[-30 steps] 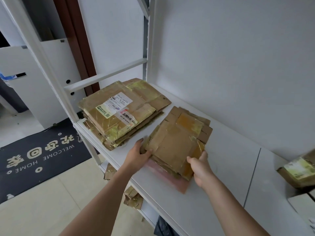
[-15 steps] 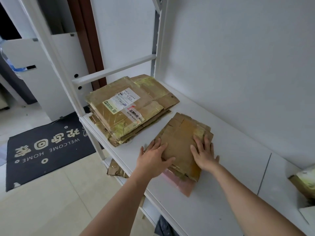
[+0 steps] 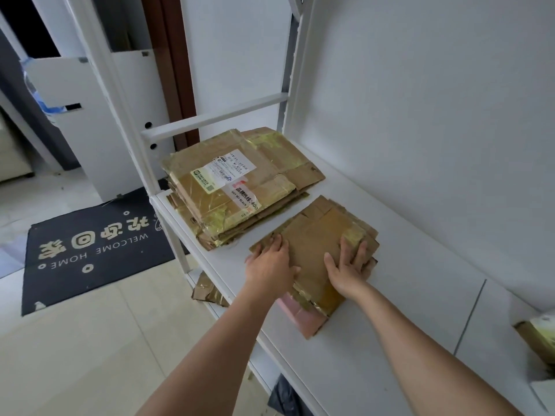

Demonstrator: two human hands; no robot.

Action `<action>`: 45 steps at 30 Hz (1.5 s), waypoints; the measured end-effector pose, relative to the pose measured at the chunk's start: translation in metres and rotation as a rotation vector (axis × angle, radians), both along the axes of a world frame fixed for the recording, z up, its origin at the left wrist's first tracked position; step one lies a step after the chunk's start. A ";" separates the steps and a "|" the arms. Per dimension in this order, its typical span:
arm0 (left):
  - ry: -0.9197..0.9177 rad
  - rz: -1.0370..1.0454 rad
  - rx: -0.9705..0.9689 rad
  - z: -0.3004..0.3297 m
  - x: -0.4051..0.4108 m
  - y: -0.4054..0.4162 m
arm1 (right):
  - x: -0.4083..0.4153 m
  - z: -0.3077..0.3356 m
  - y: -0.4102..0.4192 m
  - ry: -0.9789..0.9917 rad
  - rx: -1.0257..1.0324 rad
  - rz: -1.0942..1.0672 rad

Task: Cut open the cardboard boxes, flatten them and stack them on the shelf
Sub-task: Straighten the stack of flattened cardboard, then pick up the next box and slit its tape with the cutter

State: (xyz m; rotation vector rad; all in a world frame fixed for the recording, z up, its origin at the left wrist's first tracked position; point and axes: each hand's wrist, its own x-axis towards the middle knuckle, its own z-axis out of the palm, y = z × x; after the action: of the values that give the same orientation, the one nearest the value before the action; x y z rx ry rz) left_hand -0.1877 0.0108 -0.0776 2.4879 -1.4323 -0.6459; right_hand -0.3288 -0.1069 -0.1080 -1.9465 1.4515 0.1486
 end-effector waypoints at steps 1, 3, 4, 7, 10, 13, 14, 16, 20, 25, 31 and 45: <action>-0.006 -0.002 0.010 0.003 -0.003 -0.001 | -0.001 0.003 -0.001 0.025 0.021 0.006; -0.019 -0.012 0.000 0.010 -0.008 0.001 | -0.003 0.011 -0.003 0.069 0.013 0.028; -0.027 -0.026 -0.025 0.013 -0.010 0.002 | -0.004 0.016 -0.004 0.085 -0.030 0.034; -0.129 -0.097 -0.150 0.023 -0.015 0.012 | -0.014 0.033 0.002 0.064 -0.256 0.020; -0.203 -0.158 -0.201 0.033 -0.023 0.024 | -0.028 0.050 0.016 0.047 -0.386 0.037; -0.202 -0.191 -0.227 0.042 -0.036 0.037 | -0.044 0.064 0.034 0.046 -0.451 0.034; -0.206 -0.204 -0.234 0.045 -0.042 0.042 | -0.050 0.067 0.042 0.043 -0.458 0.024; -0.218 -0.228 -0.231 0.050 -0.056 0.052 | -0.066 0.072 0.060 0.038 -0.462 -0.004; -0.197 -0.288 -0.223 0.058 -0.089 0.071 | -0.106 0.077 0.095 0.059 -0.448 -0.060; -0.143 -0.378 -0.198 0.060 -0.144 0.079 | -0.181 0.084 0.122 0.120 -0.435 -0.183; -0.203 -0.503 -0.205 0.062 -0.213 0.078 | -0.285 0.101 0.137 0.160 -0.627 -0.377; -0.170 -0.427 -0.124 0.078 -0.380 0.084 | -0.471 0.114 0.092 0.257 -0.805 -0.326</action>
State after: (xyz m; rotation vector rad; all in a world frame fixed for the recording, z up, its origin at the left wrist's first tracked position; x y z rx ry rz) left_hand -0.5679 0.0946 0.0005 2.2000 -2.0281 -0.4011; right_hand -0.7995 -0.0146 0.0063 -2.3043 2.2141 -0.4107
